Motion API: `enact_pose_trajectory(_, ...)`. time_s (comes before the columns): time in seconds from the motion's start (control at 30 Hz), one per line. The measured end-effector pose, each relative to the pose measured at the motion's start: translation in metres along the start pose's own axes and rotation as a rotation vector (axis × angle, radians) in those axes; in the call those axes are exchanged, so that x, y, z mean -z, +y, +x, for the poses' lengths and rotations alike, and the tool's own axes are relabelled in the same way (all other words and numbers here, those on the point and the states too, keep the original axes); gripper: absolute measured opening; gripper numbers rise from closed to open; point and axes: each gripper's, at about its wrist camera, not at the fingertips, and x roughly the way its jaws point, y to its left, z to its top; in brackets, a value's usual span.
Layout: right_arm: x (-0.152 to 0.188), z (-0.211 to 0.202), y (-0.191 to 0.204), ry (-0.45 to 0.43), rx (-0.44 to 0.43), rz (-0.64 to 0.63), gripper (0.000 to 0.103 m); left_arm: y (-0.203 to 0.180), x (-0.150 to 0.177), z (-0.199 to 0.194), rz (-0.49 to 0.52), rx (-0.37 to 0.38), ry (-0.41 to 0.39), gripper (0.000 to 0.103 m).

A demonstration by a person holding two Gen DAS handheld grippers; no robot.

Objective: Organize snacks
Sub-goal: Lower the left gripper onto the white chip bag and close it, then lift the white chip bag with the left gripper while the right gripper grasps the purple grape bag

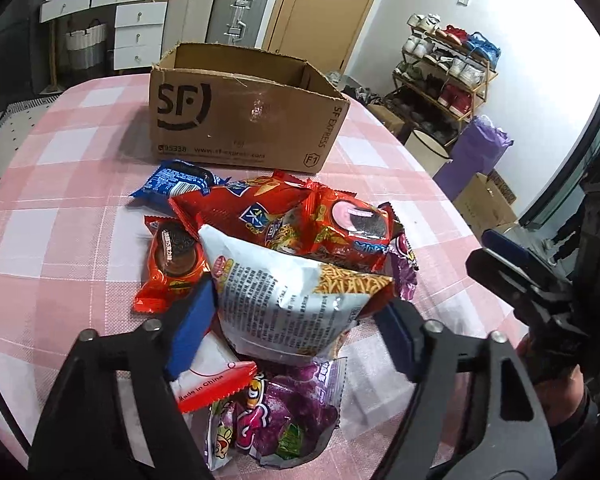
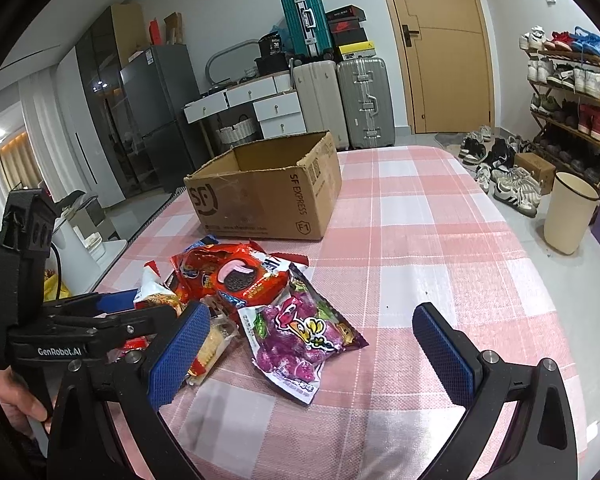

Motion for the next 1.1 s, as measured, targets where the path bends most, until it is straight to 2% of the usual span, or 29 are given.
enact_pose_trajectory(0.13, 0.001, 0.003, -0.001, 0.007, -0.001, 0.007, 0.103, 0.003, 0.002, 0.0, 0.009, 0.015, -0.009, 0.051)
enact_pose_trajectory(0.23, 0.001, 0.003, -0.001, 0.007, -0.001, 0.006, 0.103, 0.002, 0.003, -0.004, 0.014, 0.019, -0.01, 0.044)
enact_pose_trajectory(0.93, -0.001, -0.001, 0.003, 0.003, 0.005, 0.001, 0.103, 0.006, 0.007, -0.032, -0.019, 0.039, -0.059, 0.044)
enact_pose_trajectory(1.1, 0.0, 0.0, -0.004, 0.019, -0.028, 0.012, 0.103, 0.006, 0.004, -0.045, -0.033, 0.054, -0.078, 0.044)
